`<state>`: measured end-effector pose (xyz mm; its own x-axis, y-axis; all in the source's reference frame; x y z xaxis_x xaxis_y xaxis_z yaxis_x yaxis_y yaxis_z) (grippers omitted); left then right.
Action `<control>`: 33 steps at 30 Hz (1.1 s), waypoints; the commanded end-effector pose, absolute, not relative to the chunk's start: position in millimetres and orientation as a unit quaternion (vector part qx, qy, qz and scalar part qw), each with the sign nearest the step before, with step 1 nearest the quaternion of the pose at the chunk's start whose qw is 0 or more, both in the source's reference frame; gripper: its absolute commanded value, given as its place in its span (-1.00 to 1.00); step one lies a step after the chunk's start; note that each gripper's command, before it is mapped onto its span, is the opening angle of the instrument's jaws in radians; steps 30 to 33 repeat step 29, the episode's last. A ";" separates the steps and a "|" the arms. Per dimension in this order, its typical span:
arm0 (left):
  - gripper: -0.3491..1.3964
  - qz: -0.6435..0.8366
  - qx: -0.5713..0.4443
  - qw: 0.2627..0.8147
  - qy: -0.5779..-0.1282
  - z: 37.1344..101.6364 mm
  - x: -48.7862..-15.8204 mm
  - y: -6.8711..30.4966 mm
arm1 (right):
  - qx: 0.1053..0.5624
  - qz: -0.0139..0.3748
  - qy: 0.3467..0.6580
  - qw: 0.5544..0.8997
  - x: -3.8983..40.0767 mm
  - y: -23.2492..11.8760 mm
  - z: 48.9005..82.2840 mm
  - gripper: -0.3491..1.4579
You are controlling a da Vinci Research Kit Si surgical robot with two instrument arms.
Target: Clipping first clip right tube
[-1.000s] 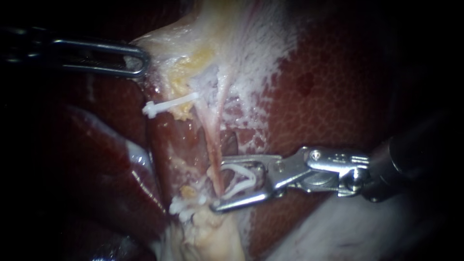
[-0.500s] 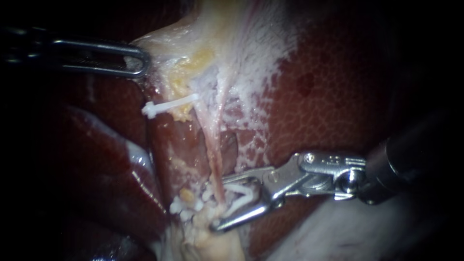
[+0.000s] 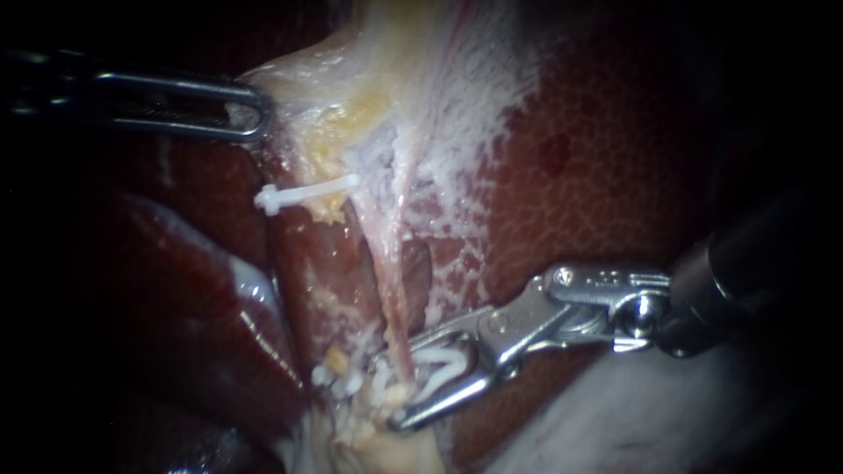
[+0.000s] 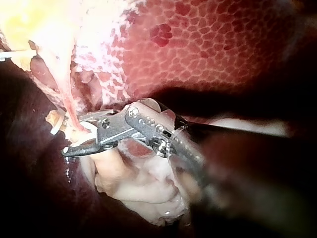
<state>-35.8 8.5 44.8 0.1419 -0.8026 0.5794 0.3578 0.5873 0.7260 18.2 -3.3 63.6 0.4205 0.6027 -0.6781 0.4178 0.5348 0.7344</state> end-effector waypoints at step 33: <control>-1.00 -0.400 0.214 0.725 -0.518 44.8 -35.9 8.6 | 0.531 0.090 0.495 0.682 17.4 -2.0 65.3 -1.00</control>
